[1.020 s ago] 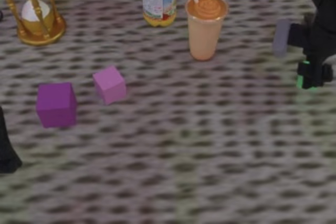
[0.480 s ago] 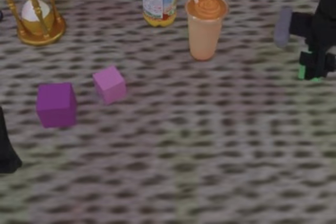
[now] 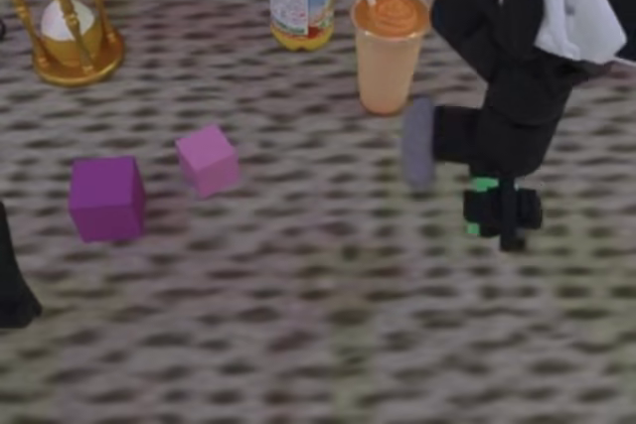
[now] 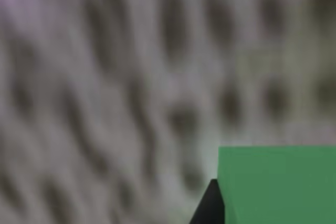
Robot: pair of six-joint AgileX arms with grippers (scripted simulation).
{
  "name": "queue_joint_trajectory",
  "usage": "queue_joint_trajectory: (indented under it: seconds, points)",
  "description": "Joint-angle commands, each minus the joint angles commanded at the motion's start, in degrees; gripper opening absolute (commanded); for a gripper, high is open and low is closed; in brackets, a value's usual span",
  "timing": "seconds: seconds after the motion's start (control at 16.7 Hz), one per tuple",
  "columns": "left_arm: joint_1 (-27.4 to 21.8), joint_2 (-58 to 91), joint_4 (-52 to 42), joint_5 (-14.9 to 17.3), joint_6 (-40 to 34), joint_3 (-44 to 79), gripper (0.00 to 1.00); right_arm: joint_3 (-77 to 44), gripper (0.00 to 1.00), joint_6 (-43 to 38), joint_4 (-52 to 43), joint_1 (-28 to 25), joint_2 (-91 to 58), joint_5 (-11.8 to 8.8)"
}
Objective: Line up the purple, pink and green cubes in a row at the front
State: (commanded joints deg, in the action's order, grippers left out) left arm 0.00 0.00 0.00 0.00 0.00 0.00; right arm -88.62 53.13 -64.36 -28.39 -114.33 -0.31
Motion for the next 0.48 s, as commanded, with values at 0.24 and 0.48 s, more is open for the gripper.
queue_joint_trajectory:
  seconds: [0.24, 0.48]
  points:
    - [0.0, 0.0, 0.0, 0.0, 0.0, 0.0, 1.0, 12.94, 0.0, -5.76, 2.87, -12.39, 9.38, -0.14]
    - [0.0, 0.0, 0.0, 0.0, 0.0, 0.0, 1.0, 16.84, 0.0, -7.93, 4.02, -16.31, 13.0, -0.13]
